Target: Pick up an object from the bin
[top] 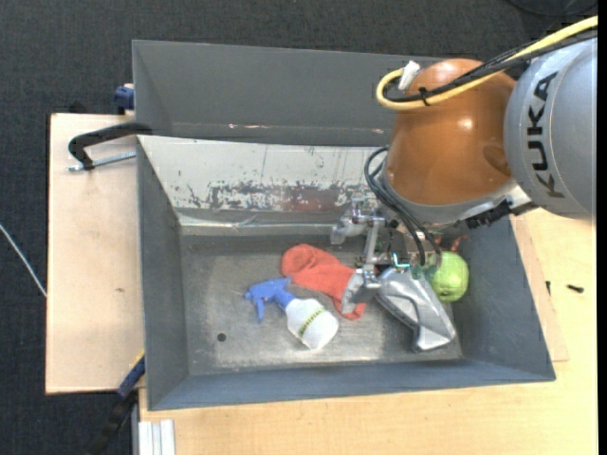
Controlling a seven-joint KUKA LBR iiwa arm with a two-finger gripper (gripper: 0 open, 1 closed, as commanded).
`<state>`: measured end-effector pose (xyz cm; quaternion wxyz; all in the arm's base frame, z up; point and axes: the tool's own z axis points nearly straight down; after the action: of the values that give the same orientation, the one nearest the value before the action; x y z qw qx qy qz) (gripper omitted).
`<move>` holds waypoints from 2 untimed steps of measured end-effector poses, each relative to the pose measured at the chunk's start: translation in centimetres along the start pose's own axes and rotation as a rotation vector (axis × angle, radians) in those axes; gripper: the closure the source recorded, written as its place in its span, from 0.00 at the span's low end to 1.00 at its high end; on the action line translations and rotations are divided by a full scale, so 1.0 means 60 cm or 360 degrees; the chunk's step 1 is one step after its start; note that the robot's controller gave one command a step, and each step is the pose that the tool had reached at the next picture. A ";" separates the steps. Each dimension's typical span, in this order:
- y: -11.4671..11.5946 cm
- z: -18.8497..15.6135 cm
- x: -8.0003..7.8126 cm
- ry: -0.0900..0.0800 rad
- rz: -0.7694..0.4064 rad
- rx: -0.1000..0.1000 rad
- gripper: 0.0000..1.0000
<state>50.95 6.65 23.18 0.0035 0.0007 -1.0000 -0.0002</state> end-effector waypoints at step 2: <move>-0.001 0.067 -0.004 -0.0025 -0.0079 -0.0001 0.00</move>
Offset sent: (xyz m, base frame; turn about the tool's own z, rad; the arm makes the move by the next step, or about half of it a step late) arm -0.0027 -0.0046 -0.1618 -0.1762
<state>51.17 6.56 19.19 -0.0043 0.0257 -0.9997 -0.0007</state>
